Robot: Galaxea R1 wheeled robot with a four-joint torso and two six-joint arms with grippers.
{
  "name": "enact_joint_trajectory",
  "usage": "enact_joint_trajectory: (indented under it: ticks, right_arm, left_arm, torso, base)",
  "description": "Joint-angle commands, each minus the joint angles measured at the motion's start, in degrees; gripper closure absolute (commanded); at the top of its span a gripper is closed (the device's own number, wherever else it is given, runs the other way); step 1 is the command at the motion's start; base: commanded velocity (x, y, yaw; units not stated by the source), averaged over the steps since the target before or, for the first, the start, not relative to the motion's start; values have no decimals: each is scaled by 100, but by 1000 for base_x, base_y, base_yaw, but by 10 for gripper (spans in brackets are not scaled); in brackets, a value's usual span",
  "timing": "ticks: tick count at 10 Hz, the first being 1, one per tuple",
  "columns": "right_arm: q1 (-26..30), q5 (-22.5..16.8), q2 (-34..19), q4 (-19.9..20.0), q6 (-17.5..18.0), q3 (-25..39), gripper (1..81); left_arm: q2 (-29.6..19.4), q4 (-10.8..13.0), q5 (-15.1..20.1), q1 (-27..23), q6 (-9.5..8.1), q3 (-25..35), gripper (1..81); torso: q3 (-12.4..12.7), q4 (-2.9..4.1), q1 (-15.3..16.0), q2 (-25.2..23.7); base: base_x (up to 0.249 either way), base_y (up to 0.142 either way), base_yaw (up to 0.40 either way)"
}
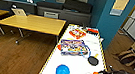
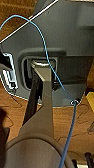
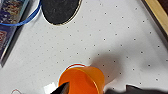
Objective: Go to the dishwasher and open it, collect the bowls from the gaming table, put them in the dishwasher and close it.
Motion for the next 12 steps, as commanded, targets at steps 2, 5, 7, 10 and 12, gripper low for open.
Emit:
enact_joint_trajectory:
  ticks: [2,5,7,10,12]
  right_arm:
    - [677,-214,2,117,-20,-112,10]
    - [563,-126,125,117,-20,-147,10]
    - [308,67,310,117,-37,-384,10]
    - [-34,339,310,170,-37,-280,811]
    - [129,524,-337,161,24,569,811]
  left_arm:
    - [-59,9,338,-31,27,2,10]
    - [-76,9,338,-22,-17,-24,10]
    - [-102,9,338,-13,-17,-24,10]
    - [-128,9,364,-13,-17,-24,10]
    - [-172,9,364,-13,-17,-33,10]
  torso:
    - [0,0,0,0]
    - [0,0,0,0]
    - [0,0,0,0]
    - [0,0,2,0]
    - [0,0,2,0]
  base:
    - [0,0,0]
    - [0,0,0]
    - [0,0,0]
    - [0,0,0]
    - [0,0,0]
